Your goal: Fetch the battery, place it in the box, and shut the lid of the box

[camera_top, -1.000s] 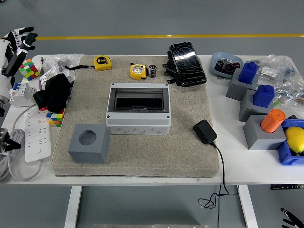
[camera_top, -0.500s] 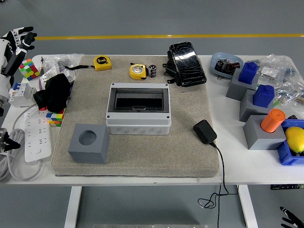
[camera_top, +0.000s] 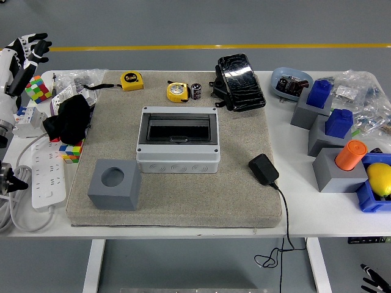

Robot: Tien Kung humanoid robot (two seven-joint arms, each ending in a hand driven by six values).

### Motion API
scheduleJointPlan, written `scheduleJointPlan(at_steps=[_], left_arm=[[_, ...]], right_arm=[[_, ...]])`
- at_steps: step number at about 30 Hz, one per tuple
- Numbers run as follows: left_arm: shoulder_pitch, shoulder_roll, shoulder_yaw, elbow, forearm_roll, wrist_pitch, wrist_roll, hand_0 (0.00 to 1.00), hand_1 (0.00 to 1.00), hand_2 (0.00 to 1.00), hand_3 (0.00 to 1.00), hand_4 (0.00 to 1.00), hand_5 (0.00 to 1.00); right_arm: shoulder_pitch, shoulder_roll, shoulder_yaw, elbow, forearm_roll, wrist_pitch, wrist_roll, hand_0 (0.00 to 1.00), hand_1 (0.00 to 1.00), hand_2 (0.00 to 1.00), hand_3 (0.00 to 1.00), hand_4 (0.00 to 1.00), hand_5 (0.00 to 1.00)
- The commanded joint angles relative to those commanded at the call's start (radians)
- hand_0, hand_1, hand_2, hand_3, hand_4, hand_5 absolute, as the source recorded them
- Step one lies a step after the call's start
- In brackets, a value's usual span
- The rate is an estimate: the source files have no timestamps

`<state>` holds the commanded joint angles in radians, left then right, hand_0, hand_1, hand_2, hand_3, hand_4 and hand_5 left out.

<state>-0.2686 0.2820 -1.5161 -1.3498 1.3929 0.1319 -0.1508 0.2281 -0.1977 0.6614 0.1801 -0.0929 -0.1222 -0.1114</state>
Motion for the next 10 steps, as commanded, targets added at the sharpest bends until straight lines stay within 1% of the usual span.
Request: scheduleJointPlan(at_steps=[5, 10], left_arm=[[0.001, -0.003, 0.000, 0.000, 0.000, -0.002, 0.002, 0.653, 0.774, 0.753, 0.761, 0.998, 0.914], [0.003, -0.005, 0.002, 0.000, 0.001, -0.007, 0.007, 0.653, 0.774, 0.753, 0.761, 0.998, 0.914]], right_arm=[[-0.009, 0.007, 0.029, 0.000, -0.026, 0.003, -0.006, 0.625, 0.690, 0.670, 0.551, 0.916, 0.496], [-0.011, 0.010, 0.030, 0.000, -0.026, 0.004, -0.004, 0.625, 0.690, 0.670, 0.551, 0.916, 0.496]])
